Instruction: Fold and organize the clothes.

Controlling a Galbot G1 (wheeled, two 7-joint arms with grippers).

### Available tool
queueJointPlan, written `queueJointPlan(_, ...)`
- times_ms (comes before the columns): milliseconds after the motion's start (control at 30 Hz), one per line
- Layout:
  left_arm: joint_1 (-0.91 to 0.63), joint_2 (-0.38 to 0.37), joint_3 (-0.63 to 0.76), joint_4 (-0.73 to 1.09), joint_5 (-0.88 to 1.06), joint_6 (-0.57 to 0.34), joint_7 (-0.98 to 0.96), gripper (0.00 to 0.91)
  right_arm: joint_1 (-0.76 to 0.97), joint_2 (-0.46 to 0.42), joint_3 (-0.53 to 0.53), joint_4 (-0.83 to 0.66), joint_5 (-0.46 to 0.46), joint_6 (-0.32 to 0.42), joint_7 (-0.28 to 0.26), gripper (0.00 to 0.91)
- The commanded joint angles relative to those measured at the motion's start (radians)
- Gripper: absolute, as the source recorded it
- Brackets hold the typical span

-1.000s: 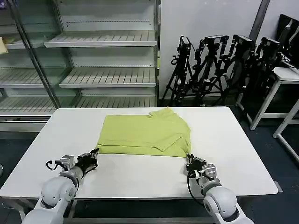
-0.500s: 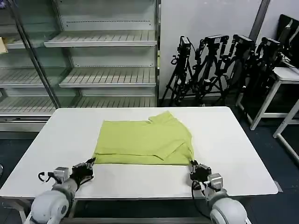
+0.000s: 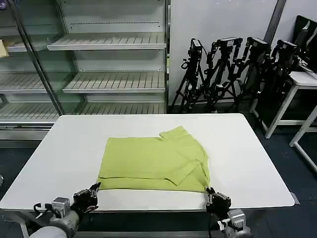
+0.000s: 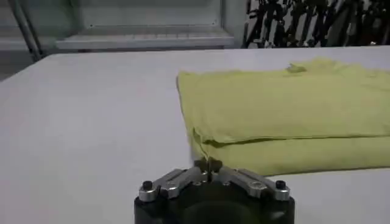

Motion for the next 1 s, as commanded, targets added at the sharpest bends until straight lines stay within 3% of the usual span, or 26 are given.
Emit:
queueJointPlan(33, 0.071, -0.004, -0.022, -0.062, 0.021, -0.002, -0.004, 0.121, -0.072, -0.003, 0.027, 0.043, -0.035, -0.017, 0.012, 0.907)
queueJointPlan(67, 0.073, -0.002, -0.027, -0.061, 0.021, -0.002, -0.004, 0.907, -0.069, -0.004, 0.035, 0.044, -0.039, -0.034, 0.004, 0.907)
queueJointPlan(233, 0.085, 0.008, -0.040, -0.065, 0.010, -0.003, 0.046, 0.907, -0.041, -0.016, 0.090, 0.048, 0.017, -0.082, -0.073, 0.907)
queueJointPlan(367, 0.054, 0.006, -0.031, -0.067, 0.010, -0.003, 0.062, 0.907, -0.042, -0.024, 0.157, 0.084, 0.006, -0.116, -0.126, 0.907)
queueJointPlan(467, 0.036, 0.020, -0.053, -0.074, -0.010, -0.004, 0.082, 0.907, -0.017, -0.029, 0.197, 0.111, 0.032, -0.117, -0.136, 0.907)
queueJointPlan(567, -0.003, 0.033, -0.063, -0.070, -0.040, -0.008, 0.086, 0.907, 0.109, -0.032, 0.198, 0.086, 0.096, -0.117, -0.108, 0.907)
queueJointPlan(667, -0.060, 0.036, -0.052, -0.047, -0.041, -0.029, 0.077, 0.907, 0.235, -0.013, 0.141, 0.024, 0.089, -0.116, -0.062, 0.907)
queueJointPlan(1000, -0.421, 0.076, 0.043, 0.259, -0.045, -0.052, 0.110, 0.907, 0.726, 0.102, -0.127, -0.397, 0.053, -0.117, 0.009, 0.907)
